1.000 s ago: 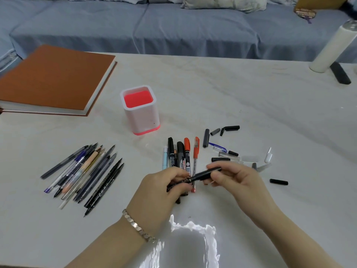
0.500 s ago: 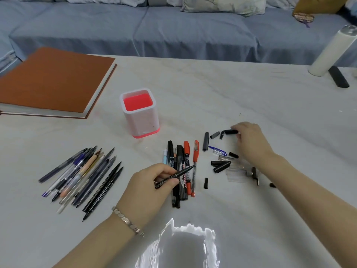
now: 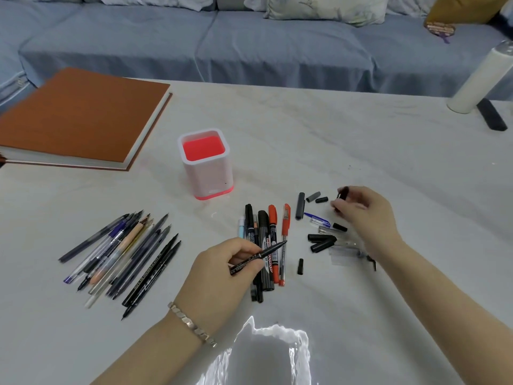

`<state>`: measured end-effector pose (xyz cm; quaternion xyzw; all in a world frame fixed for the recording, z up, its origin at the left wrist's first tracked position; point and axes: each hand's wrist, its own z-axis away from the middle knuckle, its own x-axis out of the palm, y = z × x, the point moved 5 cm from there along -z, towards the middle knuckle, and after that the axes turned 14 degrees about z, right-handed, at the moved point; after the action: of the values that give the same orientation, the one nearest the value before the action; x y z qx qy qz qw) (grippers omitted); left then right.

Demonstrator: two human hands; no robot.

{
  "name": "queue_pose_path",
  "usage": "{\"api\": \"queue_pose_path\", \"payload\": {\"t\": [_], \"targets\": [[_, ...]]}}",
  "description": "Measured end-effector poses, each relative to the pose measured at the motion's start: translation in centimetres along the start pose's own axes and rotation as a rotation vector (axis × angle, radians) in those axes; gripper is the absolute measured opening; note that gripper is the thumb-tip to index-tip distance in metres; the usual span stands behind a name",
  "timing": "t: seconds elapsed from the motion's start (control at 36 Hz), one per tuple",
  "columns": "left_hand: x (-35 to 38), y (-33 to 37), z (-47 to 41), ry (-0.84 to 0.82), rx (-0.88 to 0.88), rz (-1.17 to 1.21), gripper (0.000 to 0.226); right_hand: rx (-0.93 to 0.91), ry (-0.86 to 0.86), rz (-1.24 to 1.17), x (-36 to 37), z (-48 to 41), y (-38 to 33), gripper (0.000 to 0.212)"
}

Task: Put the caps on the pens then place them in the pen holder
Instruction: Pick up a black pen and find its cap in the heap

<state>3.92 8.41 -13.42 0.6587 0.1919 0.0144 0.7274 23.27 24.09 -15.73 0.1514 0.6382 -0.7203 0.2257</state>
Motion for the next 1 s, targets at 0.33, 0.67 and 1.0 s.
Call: {"api": "queue_pose_path", "payload": {"t": [0.33,0.67,1.0], "targets": [[1.1,1.6,0.9,-0.031,0.039,0.067,0.027,0.204,-0.239,-0.79,2.1,9.1,-1.9,0.019],[1.6,2.5,1.7,-0.062,0.067,0.082,0.028,0.179,-0.269,-0.807,2.8,10.9,-1.7,0.078],[1.6,2.7,1.8,-0.016,0.075,0.106,0.038,0.056,-0.197,-0.577,3.4,12.2,-2.7,0.019]]}}
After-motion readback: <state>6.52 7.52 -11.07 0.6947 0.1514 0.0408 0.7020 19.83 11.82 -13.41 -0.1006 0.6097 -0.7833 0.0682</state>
